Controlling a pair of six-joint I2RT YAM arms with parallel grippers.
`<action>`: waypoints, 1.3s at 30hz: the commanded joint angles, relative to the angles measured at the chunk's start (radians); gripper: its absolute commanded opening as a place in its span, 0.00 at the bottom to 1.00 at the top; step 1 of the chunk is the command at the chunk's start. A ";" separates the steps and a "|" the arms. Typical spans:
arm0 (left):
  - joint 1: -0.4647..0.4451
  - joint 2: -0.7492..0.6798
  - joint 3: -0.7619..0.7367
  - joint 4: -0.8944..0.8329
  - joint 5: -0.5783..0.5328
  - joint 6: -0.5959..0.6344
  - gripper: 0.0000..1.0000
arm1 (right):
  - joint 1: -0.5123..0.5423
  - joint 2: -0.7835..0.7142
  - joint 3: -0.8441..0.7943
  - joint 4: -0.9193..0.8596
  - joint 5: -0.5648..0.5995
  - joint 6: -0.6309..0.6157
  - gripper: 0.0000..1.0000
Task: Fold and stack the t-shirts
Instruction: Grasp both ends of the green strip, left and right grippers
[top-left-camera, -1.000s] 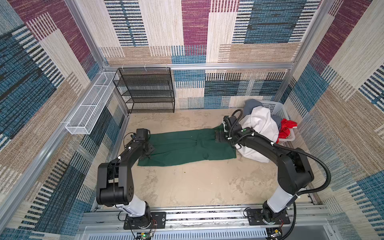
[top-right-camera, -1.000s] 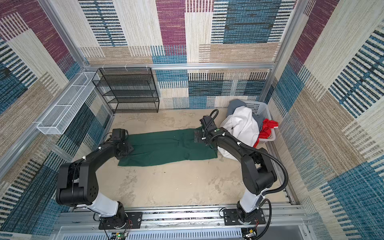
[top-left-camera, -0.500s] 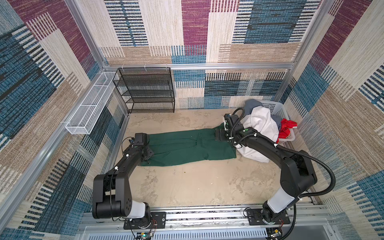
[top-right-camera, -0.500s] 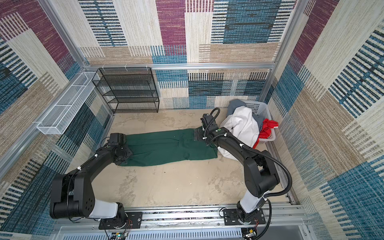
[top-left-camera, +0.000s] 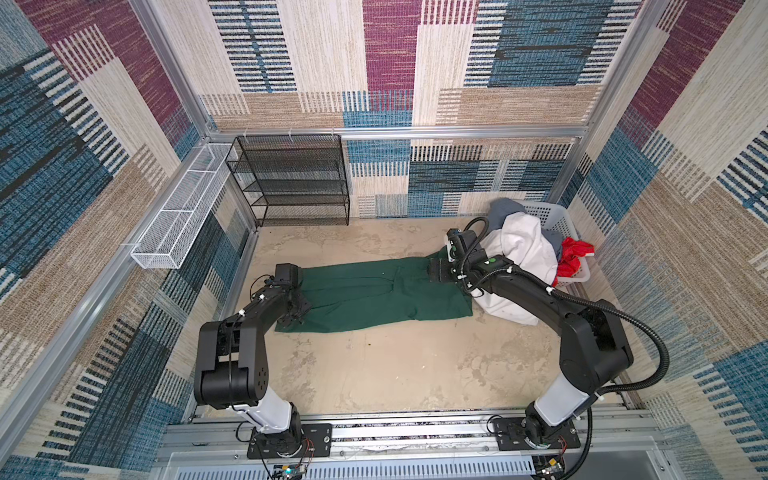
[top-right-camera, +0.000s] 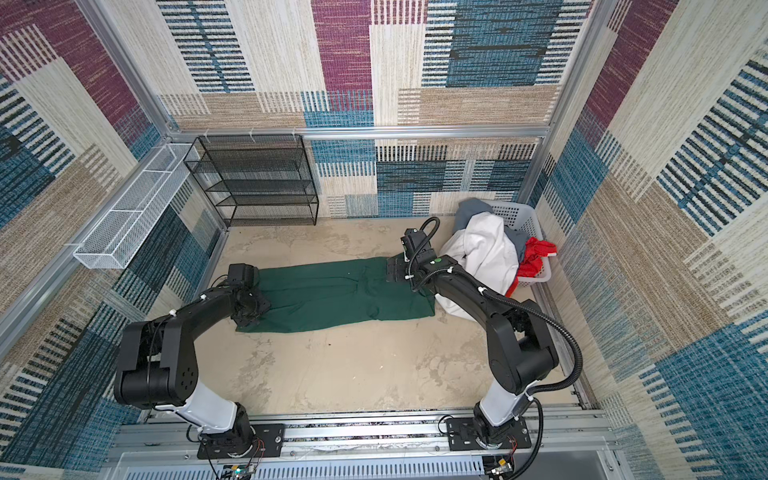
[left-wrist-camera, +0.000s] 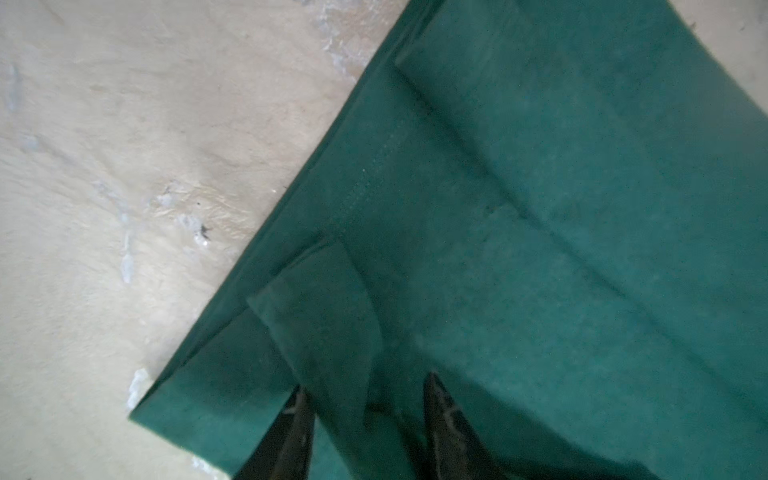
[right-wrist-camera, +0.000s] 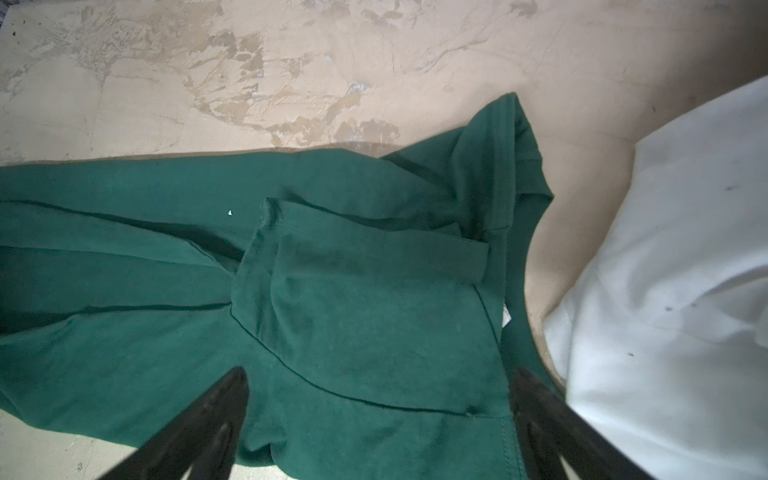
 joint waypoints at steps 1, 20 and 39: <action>0.001 0.019 0.027 0.009 -0.022 -0.011 0.40 | -0.002 0.003 0.009 0.012 0.007 -0.007 0.98; 0.001 -0.002 0.079 -0.154 -0.061 0.079 0.02 | 0.000 0.032 0.026 -0.004 0.028 -0.002 0.99; -0.018 -0.082 0.197 -0.537 -0.124 0.144 0.00 | -0.001 0.057 0.000 0.047 0.044 -0.033 0.98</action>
